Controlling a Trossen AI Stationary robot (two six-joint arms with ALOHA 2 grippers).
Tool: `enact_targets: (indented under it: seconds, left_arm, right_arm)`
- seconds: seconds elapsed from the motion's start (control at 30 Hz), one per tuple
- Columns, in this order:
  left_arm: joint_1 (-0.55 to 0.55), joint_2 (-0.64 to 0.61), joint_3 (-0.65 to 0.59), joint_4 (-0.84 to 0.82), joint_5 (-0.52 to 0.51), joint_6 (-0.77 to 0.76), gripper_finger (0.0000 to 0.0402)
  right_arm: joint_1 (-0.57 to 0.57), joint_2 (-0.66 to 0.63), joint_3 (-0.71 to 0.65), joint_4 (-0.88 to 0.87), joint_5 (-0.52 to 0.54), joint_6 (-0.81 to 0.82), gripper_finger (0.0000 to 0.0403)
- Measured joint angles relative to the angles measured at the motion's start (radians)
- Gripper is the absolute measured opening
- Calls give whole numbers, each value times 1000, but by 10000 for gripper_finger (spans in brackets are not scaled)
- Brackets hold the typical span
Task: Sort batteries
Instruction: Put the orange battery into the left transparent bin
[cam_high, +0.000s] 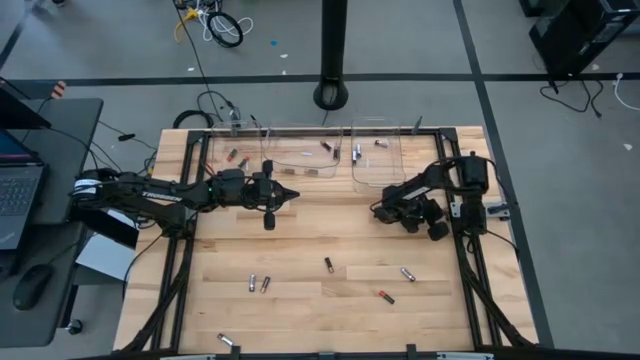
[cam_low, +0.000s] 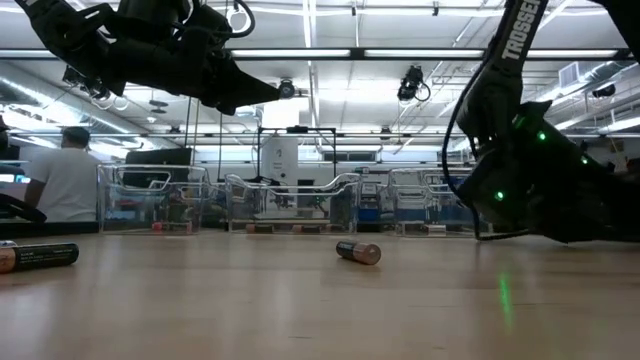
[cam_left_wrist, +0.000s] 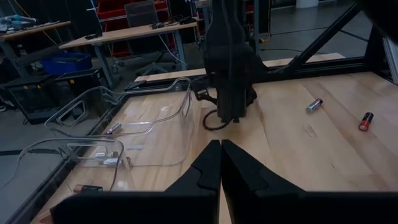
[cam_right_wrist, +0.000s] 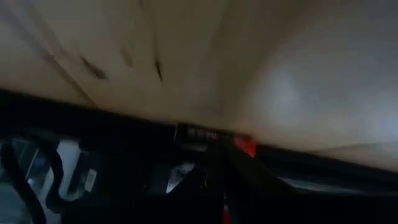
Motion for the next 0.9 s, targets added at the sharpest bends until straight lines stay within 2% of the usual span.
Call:
enact_targets:
  seconds: [0.33, 0.5, 0.7, 0.8, 0.9]
  left_arm:
    - [0, 0, 0, 0, 0, 0, 18]
    - [0, 0, 0, 0, 0, 0, 18]
    - [0, 0, 0, 0, 0, -1, 18]
    - [0, 0, 0, -1, 0, -5, 18]
    - [0, 0, 0, -1, 0, -5, 18]
  right_arm:
    - [46, -33, 76, -25, -6, 32, 7]
    - [86, -43, 150, -93, -22, 113, 7]
    - [144, -162, 235, -85, -135, 364, 7]
    - [194, -271, 240, 29, -142, 585, 7]
    - [262, -388, 207, 177, -120, 874, 7]
